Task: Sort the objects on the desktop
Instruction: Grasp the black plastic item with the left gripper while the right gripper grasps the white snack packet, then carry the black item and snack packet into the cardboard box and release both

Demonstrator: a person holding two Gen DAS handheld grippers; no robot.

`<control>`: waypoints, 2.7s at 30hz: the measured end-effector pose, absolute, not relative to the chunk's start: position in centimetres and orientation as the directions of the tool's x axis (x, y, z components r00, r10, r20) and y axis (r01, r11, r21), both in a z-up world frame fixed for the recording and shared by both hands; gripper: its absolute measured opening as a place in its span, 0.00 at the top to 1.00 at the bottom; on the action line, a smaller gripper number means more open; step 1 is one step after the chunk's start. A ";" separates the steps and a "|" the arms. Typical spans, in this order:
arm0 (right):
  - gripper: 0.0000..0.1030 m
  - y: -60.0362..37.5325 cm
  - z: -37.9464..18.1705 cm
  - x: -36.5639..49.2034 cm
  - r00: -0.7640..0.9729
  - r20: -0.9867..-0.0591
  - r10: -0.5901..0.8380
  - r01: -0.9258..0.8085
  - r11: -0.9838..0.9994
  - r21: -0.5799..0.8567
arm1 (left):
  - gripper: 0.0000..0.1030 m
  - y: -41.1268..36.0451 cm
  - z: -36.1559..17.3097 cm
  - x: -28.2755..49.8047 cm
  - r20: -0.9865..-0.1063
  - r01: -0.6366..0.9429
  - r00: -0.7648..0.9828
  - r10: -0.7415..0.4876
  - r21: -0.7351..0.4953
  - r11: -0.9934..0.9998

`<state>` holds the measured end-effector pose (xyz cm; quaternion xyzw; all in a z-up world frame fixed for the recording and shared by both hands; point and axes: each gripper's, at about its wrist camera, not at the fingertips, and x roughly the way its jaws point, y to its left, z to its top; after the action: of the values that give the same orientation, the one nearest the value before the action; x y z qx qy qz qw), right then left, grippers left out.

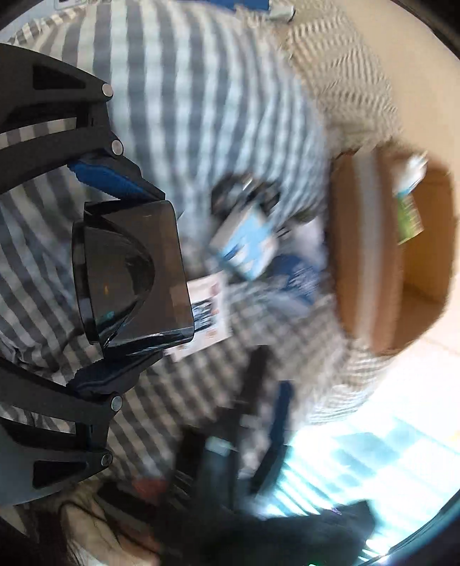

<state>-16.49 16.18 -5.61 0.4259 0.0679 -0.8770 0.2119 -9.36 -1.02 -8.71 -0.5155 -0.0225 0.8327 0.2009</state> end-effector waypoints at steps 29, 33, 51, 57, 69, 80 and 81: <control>0.80 11.3 -11.0 -16.4 -0.389 -0.882 -0.266 0.514 -0.857 0.032 | 0.22 -4.3 -9.2 -11.6 -0.849 -0.182 -0.470 0.240 -0.172 -0.968; 0.77 11.3 -10.8 -16.0 -0.371 -0.882 -0.291 0.525 -0.849 0.059 | 0.22 -4.3 -9.3 -11.5 -0.849 -0.183 -0.471 0.239 -0.171 -0.968; 0.94 11.1 -9.0 -14.5 -0.391 -0.835 -0.387 0.556 -0.823 0.121 | 0.22 -4.5 -9.5 -11.5 -0.849 -0.179 -0.468 0.244 -0.180 -0.967; 0.97 11.4 -7.7 -14.2 -0.418 -0.804 -0.424 0.547 -0.823 0.150 | 0.22 -5.3 -8.8 -11.9 -0.841 -0.139 -0.488 0.233 -0.189 -0.972; 0.98 12.6 -4.0 -14.9 -0.492 -0.760 -0.425 0.540 -0.834 0.116 | 0.22 -5.0 -6.4 -13.6 -0.816 -0.165 -0.535 0.220 -0.154 -0.974; 0.98 14.0 3.7 -20.0 -0.639 -0.654 -0.404 0.531 -0.848 0.005 | 0.22 -2.7 -1.6 -19.4 -0.742 -0.216 -0.629 0.232 -0.119 -0.969; 0.98 14.1 4.3 -20.8 -0.653 -0.643 -0.400 0.523 -0.852 -0.002 | 0.22 -2.4 -1.2 -20.0 -0.736 -0.221 -0.636 0.233 -0.116 -0.968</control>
<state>-20.83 14.12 4.27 0.3290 0.0937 -0.9044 0.2552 -20.04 -2.39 -1.15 -0.4078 -0.0074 0.9044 0.1255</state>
